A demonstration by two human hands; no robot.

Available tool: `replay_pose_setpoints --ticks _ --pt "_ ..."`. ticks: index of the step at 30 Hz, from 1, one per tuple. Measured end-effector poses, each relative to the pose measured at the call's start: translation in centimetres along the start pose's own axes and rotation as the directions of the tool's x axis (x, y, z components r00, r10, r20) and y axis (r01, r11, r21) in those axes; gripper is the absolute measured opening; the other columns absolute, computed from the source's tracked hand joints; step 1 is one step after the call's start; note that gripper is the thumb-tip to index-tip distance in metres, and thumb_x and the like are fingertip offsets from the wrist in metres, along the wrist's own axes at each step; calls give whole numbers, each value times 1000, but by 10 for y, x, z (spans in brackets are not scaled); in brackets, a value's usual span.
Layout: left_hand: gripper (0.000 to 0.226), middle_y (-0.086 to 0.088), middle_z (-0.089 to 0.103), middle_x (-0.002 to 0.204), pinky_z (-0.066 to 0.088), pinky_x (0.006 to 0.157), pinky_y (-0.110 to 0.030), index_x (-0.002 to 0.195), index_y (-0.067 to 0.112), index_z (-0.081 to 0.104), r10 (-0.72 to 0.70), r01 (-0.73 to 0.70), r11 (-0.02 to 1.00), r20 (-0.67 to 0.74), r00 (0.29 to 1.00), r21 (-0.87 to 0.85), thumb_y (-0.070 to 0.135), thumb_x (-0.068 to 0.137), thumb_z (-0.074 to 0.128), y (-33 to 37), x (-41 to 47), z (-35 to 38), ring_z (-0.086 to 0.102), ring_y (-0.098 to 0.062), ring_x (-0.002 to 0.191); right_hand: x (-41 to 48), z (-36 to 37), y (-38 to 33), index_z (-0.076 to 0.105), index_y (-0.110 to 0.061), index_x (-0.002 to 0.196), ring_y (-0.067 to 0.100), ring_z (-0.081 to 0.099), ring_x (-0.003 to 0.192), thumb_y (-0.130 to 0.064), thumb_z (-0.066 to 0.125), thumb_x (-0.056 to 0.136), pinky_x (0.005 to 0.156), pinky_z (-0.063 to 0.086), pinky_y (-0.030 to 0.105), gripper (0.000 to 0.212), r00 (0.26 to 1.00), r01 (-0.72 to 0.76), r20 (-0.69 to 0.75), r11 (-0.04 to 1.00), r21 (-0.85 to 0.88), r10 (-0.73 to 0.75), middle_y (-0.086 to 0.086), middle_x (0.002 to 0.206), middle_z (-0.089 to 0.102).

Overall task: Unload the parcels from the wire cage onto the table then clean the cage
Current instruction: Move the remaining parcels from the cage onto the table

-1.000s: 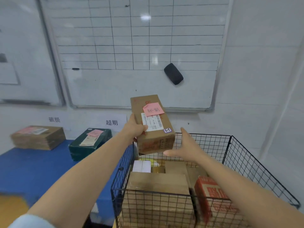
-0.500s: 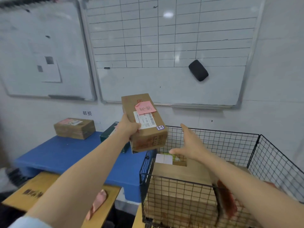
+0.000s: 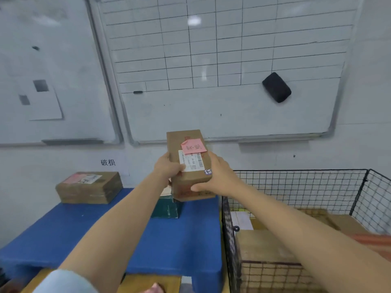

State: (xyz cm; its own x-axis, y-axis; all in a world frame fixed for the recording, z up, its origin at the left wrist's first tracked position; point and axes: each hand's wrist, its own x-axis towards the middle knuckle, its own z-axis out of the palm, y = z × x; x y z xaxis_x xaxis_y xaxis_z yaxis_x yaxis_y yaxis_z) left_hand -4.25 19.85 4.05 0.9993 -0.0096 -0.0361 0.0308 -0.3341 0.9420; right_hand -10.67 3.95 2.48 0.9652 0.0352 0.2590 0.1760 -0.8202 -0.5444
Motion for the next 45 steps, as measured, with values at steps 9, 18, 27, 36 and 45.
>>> replay_pose_setpoints --ticks 9,18,27,36,45 --pt "46 -2 64 110 50 55 -26 125 20 50 -65 74 997 218 974 -33 2 85 64 -64 52 8 64 -22 91 35 79 11 4 -22 152 29 21 138 -56 83 50 112 28 49 133 969 -237 44 962 -138 245 6 152 21" --pt "57 -3 64 118 55 87 -43 132 23 50 -111 105 994 246 963 37 14 78 68 -133 66 29 63 -24 102 32 118 32 -1 -15 153 29 20 141 -52 85 57 115 25 45 134 924 -340 108 918 -202 366 10 155 18" --pt "46 -9 51 134 41 101 -30 135 19 48 33 -172 888 314 949 426 13 90 54 -157 55 36 48 -25 125 20 137 42 18 -17 148 26 36 128 -46 82 58 107 37 41 114 913 -353 137 911 -215 385 9 140 37" --pt "92 -7 10 155 -2 118 -49 150 12 17 49 -437 663 548 835 608 47 80 66 -165 45 46 2 -25 145 20 135 47 8 -19 150 29 34 129 -53 84 43 106 37 46 135 892 -338 221 906 -254 395 9 139 38" --pt "86 -10 22 150 9 118 -46 146 7 26 166 -431 648 435 885 628 59 82 53 -182 68 63 14 -28 141 37 144 56 5 -20 151 29 35 130 -31 83 63 107 37 44 118 870 -379 232 891 -250 435 11 138 36"
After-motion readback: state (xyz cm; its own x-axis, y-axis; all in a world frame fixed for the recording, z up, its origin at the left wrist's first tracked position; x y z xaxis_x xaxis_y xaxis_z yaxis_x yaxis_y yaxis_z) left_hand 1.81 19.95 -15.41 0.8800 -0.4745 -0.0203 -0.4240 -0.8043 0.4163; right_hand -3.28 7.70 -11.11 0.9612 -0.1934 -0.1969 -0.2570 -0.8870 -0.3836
